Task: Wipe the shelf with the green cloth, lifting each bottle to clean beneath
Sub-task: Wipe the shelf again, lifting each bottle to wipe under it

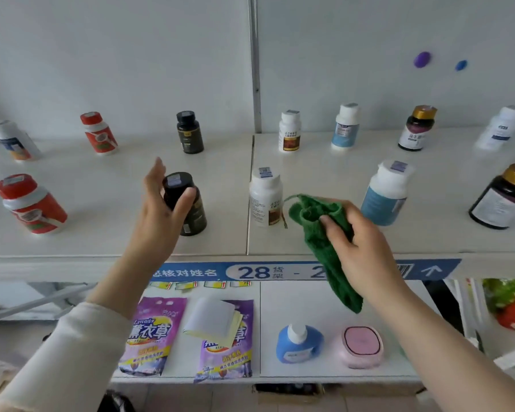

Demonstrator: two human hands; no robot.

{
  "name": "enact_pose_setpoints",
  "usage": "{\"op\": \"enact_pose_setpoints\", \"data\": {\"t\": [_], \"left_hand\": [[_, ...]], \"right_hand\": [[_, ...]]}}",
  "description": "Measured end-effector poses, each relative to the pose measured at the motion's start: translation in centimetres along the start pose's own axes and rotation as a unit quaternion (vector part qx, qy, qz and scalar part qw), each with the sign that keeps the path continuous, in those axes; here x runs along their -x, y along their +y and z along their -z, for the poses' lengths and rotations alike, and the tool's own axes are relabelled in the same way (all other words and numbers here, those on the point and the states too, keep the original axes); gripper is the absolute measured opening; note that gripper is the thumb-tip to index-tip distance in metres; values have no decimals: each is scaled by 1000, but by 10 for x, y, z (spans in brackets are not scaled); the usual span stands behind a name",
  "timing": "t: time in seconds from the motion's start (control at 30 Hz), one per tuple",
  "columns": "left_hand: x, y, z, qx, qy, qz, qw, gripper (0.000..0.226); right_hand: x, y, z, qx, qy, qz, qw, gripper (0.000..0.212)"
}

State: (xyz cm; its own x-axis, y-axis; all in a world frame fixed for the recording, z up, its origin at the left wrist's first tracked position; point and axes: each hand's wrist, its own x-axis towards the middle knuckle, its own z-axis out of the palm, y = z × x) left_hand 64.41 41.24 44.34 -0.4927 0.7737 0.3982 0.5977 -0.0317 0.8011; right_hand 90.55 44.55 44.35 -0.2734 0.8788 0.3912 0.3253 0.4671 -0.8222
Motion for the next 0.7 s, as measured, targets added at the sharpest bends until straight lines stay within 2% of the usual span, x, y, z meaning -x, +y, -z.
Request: {"op": "enact_pose_setpoints", "data": {"t": [0.03,0.1,0.17,0.2,0.27,0.3,0.37,0.5,0.6,0.63,0.7], "left_hand": [[3,7,1,-42,33,-41,998,65],[12,29,-1,-115,91,-177,973,65],[18,51,-16,-155,76,-274,946,57],[20,61,-27,-161,39,-275,947,54],[24,76,-50,-129,-45,-173,975,57],[24,77,-61,-95,-67,-114,987,59],[17,75,-75,-50,-78,-50,994,58],[-1,71,-72,24,-88,-8,996,48],[-21,76,-46,115,-41,-12,992,32],[-28,78,-35,130,-15,-25,991,28],[-40,84,-15,127,20,-55,990,25]], "right_hand": [[-4,3,5,-8,11,-16,1000,6],[-13,6,9,-26,30,-36,999,4],[-25,4,7,-43,34,-46,997,6],[-30,3,3,-45,30,-50,997,7],[-43,1,-3,-47,30,-67,996,9],[-51,1,-6,-46,37,-79,995,11],[-68,4,-8,-25,68,-95,993,15],[-100,24,-20,177,115,-63,975,27],[-122,48,-42,378,30,-74,922,37],[-133,51,-50,417,-10,-74,906,38],[-155,48,-69,415,-85,-47,905,42]]}}
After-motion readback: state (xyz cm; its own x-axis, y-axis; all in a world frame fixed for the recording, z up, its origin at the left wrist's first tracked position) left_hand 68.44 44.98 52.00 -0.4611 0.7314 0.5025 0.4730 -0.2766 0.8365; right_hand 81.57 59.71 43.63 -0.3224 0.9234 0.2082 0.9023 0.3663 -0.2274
